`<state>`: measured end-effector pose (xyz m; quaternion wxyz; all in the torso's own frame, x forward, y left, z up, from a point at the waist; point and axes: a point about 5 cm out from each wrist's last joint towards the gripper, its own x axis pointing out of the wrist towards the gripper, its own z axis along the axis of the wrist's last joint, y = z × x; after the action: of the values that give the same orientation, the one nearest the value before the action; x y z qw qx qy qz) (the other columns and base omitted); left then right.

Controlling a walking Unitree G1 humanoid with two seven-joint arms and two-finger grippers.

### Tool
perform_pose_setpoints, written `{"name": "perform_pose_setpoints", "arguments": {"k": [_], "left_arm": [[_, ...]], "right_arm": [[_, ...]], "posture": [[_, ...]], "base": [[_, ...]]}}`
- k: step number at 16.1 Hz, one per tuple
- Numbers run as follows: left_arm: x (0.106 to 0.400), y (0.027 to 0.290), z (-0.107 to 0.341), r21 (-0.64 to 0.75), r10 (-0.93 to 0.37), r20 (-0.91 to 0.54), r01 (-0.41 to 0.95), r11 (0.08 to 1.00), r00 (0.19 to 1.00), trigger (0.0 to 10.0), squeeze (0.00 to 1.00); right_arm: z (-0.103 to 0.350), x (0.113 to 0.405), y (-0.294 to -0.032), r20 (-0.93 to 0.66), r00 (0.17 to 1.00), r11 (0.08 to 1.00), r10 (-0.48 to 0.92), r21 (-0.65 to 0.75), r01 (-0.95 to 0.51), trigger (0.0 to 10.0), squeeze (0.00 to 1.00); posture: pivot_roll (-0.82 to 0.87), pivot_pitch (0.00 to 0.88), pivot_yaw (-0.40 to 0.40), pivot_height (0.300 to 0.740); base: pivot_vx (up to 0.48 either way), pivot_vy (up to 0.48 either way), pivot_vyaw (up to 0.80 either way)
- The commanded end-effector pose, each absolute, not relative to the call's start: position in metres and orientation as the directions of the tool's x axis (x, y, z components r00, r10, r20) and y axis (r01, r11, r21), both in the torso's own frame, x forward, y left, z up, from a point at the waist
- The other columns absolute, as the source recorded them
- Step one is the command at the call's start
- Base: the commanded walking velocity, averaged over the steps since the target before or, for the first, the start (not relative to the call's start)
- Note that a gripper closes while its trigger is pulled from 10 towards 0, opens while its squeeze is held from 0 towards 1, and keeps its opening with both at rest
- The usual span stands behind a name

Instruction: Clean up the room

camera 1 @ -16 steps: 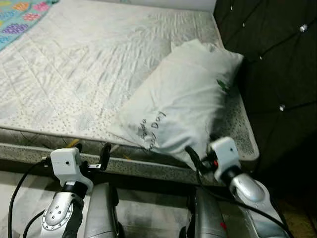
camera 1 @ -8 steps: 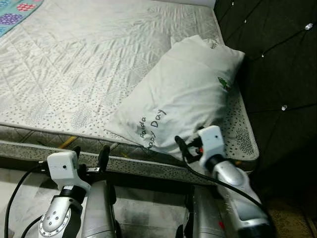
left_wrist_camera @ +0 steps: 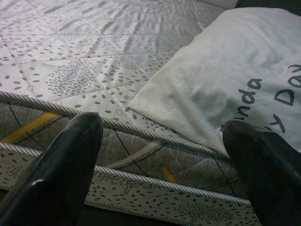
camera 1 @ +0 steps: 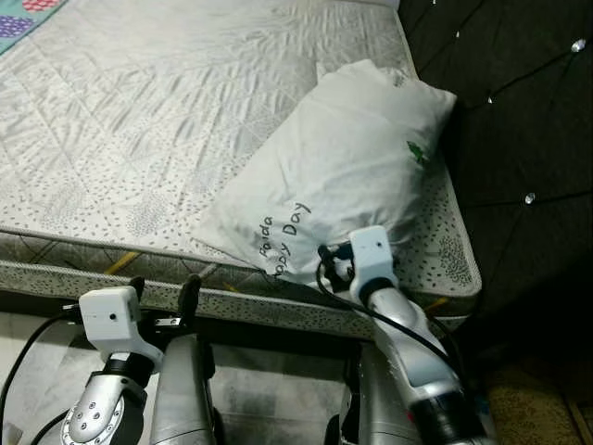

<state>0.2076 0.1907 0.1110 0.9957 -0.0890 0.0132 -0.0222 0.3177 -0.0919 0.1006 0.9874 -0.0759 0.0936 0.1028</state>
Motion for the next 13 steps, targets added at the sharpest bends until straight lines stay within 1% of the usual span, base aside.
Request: {"name": "perform_pose_setpoints", "arguments": {"k": [1, 2, 4, 13], "left_arm": [[0.205, 0.19, 0.113, -0.176, -0.042, -0.028, 0.036, 0.984, 0.999, 10.0, 0.0], [0.205, 0.19, 0.113, -0.176, -0.039, -0.027, 0.034, 0.984, 0.999, 10.0, 0.0], [0.205, 0.191, 0.114, -0.177, -0.033, -0.025, 0.028, 0.984, 0.999, 10.0, 0.0], [0.207, 0.193, 0.116, -0.171, -0.022, -0.016, 0.019, 0.985, 1.0, 10.0, 0.0]], "right_arm": [[0.094, 0.319, -0.092, -0.235, 0.957, 0.971, 0.168, -0.126, -0.201, 4.5, 0.0], [0.096, 0.32, -0.086, -0.224, 0.957, 0.972, 0.183, -0.104, -0.21, 0.0, 0.0], [0.096, 0.32, -0.081, -0.218, 0.956, 0.971, 0.197, -0.093, -0.222, 0.0, 0.0], [0.089, 0.325, -0.077, -0.267, 0.943, 0.977, 0.2, -0.023, -0.214, 0.0, 0.0]], "posture": [[0.06, 0.181, -0.095, 0.532], [0.07, 0.18, -0.098, 0.532], [0.07, 0.178, -0.102, 0.532], [0.08, 0.167, -0.1, 0.532]], "base": [[0.0, 0.0, 0.0], [0.0, 0.0, 0.0], [0.0, 0.0, 0.0], [0.0, 0.0, 0.0]]}}
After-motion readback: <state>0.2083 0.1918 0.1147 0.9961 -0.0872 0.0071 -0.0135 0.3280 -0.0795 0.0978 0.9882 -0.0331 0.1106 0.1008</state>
